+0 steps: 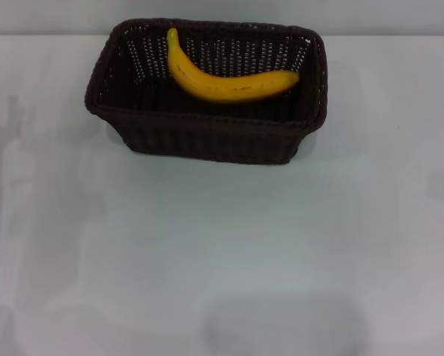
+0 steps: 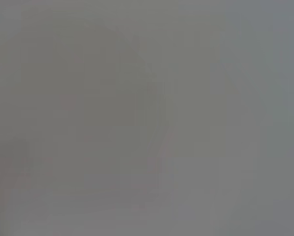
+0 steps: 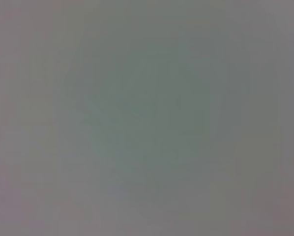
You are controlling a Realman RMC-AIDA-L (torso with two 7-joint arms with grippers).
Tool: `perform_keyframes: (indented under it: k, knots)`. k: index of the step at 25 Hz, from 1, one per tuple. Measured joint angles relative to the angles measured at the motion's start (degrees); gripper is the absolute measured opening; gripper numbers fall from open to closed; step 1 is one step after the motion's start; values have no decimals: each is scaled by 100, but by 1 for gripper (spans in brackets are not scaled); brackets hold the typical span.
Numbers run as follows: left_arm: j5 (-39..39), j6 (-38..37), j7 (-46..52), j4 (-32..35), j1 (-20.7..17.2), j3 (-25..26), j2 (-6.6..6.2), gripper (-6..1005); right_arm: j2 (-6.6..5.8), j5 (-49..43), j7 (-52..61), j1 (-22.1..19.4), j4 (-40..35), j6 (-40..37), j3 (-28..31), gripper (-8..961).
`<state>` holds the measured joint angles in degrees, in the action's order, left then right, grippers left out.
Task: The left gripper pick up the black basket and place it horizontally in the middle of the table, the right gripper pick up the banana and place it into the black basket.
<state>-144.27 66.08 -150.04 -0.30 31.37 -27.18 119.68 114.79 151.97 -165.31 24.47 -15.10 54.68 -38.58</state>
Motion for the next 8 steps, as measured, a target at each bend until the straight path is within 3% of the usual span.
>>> perform_keyframes:
  k: [8]
  knots:
    - [-22,25,14,46,-47,19,-15,872,25,-1,0,-19,12,1,4,872]
